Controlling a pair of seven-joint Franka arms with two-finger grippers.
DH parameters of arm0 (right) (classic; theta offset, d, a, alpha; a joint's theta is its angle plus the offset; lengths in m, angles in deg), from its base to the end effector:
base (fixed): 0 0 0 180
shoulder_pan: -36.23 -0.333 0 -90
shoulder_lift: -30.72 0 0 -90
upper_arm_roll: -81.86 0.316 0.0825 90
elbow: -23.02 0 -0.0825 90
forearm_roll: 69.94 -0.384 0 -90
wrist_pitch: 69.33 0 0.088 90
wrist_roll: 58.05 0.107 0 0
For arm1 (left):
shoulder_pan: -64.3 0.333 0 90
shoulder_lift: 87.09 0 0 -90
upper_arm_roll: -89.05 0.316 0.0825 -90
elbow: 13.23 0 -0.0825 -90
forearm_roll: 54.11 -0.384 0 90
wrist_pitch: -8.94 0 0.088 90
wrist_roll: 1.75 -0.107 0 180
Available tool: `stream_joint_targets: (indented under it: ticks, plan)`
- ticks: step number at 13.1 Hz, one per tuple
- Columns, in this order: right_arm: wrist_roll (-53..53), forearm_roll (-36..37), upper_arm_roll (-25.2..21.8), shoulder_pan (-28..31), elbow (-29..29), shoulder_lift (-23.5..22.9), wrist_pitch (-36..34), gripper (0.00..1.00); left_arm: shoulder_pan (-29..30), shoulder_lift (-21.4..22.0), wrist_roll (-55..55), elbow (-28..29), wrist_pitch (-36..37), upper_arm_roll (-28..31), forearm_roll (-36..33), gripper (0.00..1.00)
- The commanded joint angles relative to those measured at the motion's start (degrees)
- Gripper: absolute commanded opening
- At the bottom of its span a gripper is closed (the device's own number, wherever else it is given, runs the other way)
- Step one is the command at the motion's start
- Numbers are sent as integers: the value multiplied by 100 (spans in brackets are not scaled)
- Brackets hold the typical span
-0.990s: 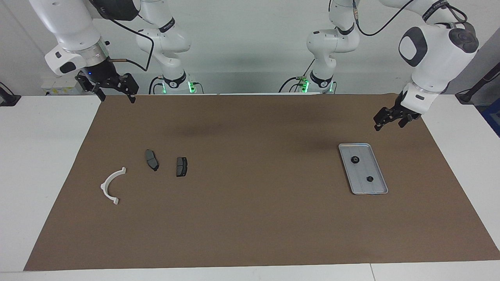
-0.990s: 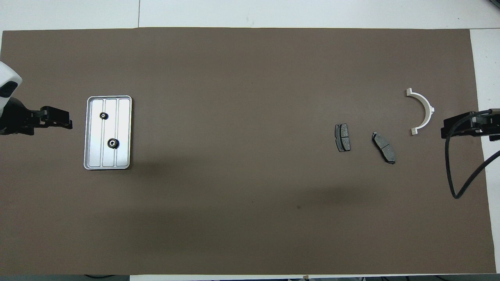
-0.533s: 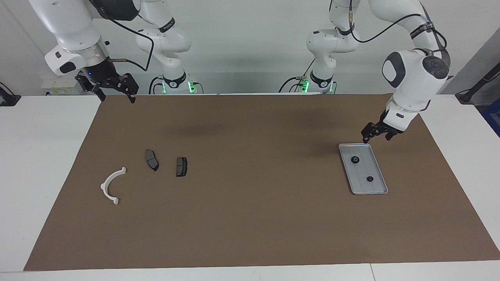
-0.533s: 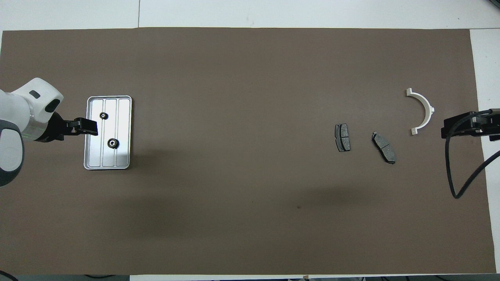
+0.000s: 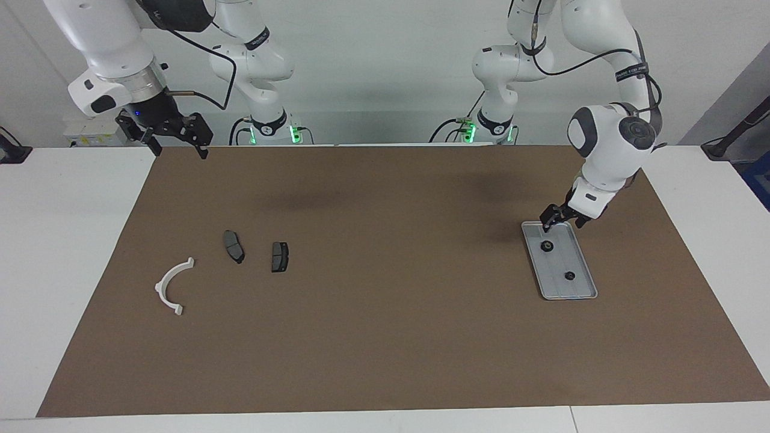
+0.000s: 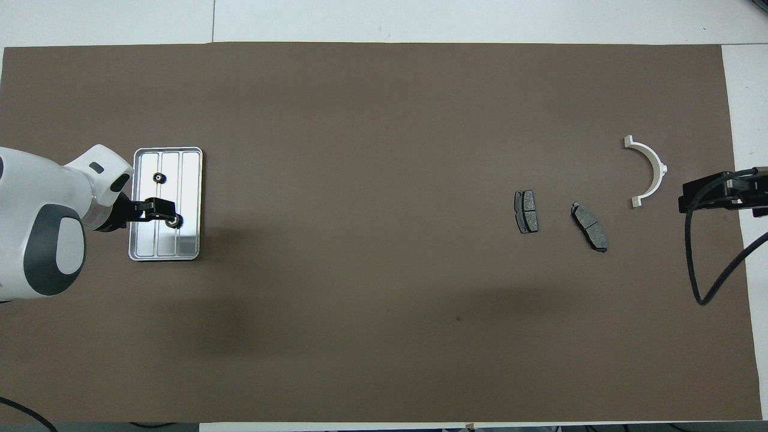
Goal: Place bearing gear from tray to pile
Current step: 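Reach the left gripper over the black gear nearer the robot on the tray, then lower the left gripper and close it on the black gear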
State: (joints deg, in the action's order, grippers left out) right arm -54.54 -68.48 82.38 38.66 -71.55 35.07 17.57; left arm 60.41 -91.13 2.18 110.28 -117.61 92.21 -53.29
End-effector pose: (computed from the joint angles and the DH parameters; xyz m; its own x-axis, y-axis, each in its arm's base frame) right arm 0.5239 -0.0201 0.6235 0.9938 -0.0958 -0.0562 -0.0943 -0.9951 0.0297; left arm 0.5453 -0.0076 0.3653 0.9978 0.0643 -0.0178 0.0644 -0.9979 0.0063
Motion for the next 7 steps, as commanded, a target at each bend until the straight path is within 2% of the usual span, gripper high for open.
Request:
stream_joint_targets:
  ticks: [1, 7]
  plan:
    - [-106, -58, 27, 82, -132, 84, 126, 100, -120, -201, 177, 86, -246, 62, -74, 100]
    - [-44, -58, 35, 47, -168, 84, 143, 100, -67, -553, 230, 122, -624, 62, -74, 99]
